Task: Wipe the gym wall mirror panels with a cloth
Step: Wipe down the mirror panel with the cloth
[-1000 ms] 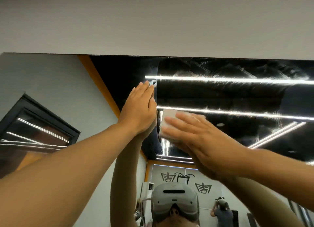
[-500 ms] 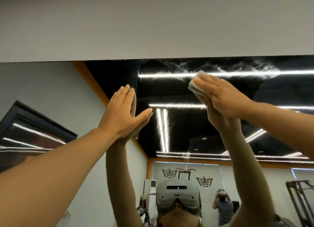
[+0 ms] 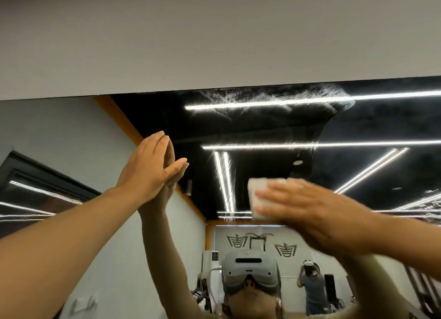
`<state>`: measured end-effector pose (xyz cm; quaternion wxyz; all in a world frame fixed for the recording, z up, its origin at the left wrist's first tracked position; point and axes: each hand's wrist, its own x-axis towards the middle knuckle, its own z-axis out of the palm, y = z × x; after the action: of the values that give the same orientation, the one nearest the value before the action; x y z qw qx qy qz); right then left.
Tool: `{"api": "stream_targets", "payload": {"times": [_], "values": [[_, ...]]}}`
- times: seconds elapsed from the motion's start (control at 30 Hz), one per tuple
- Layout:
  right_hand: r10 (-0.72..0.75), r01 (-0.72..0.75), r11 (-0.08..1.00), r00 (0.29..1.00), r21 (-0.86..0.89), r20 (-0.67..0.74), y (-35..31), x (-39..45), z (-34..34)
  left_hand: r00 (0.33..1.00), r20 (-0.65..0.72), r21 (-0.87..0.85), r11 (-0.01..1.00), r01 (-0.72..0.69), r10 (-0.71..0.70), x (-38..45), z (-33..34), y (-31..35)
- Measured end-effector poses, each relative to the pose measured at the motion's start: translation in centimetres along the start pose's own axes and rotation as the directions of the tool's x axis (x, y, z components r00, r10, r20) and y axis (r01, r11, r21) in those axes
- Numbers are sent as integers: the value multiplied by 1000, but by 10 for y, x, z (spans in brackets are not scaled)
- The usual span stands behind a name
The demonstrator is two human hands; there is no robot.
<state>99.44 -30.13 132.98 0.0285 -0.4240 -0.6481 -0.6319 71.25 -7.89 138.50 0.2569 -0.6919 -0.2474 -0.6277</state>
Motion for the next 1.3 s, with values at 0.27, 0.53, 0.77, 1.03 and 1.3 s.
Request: {"api": "stream_targets", "payload": {"times": [0.27, 0.53, 0.77, 1.03, 1.3], "values": [[562, -514, 823, 800, 242, -211, 78, 23, -15, 1000, 5, 22, 1000, 21, -21, -4, -3, 8], [208, -211, 976, 975, -43, -72, -29, -82, 6, 998, 16, -23, 998, 61, -60, -4, 1, 10], [361, -344, 926, 927, 153, -102, 36, -58, -9, 990, 12, -26, 989, 143, -143, 0, 7, 23], [786, -752, 618, 576, 229, -226, 170, 44, -32, 989, -39, -7, 990, 140, -140, -3, 14, 24], [633, -564, 774, 676, 288, -378, 79, -22, 3, 989, -38, 21, 990, 142, -141, 3, 19, 17]]}}
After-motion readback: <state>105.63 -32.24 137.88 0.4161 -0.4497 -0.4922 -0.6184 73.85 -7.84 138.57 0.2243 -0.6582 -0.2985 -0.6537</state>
